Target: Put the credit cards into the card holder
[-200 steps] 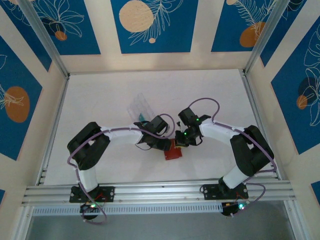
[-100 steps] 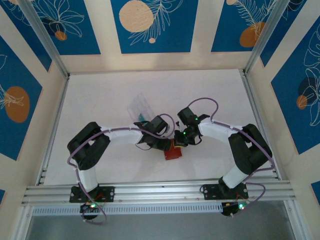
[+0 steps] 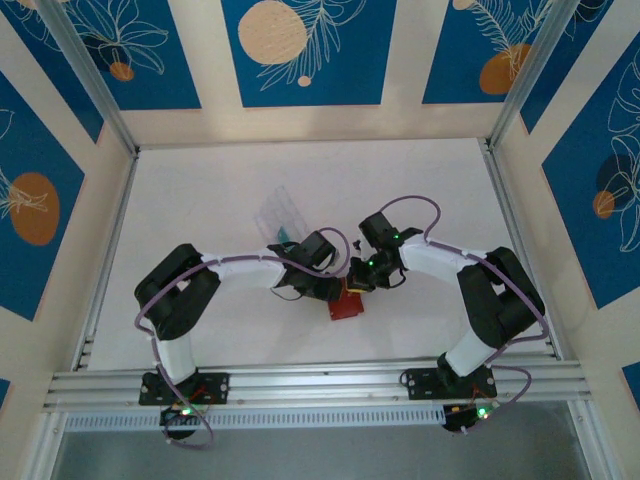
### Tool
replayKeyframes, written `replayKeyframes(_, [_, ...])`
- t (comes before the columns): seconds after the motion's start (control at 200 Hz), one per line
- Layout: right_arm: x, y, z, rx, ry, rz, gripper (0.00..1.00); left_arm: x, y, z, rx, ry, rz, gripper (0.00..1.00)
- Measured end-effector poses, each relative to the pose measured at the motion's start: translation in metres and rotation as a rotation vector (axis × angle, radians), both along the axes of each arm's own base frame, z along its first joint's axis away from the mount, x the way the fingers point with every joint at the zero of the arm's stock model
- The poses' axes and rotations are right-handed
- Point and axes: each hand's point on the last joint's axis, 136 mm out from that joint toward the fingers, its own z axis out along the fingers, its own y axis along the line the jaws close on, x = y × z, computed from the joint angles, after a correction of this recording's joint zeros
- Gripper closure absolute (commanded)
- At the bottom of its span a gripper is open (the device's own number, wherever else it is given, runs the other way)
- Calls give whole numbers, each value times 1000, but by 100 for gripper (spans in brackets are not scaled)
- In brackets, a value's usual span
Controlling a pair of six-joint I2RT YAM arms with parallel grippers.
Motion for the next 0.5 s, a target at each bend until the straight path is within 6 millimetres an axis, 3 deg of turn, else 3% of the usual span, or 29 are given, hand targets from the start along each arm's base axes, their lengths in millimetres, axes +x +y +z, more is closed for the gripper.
replayKeyframes(0.5, [2, 2, -4, 17, 5, -11, 100, 0, 0, -1, -2, 0, 3, 53])
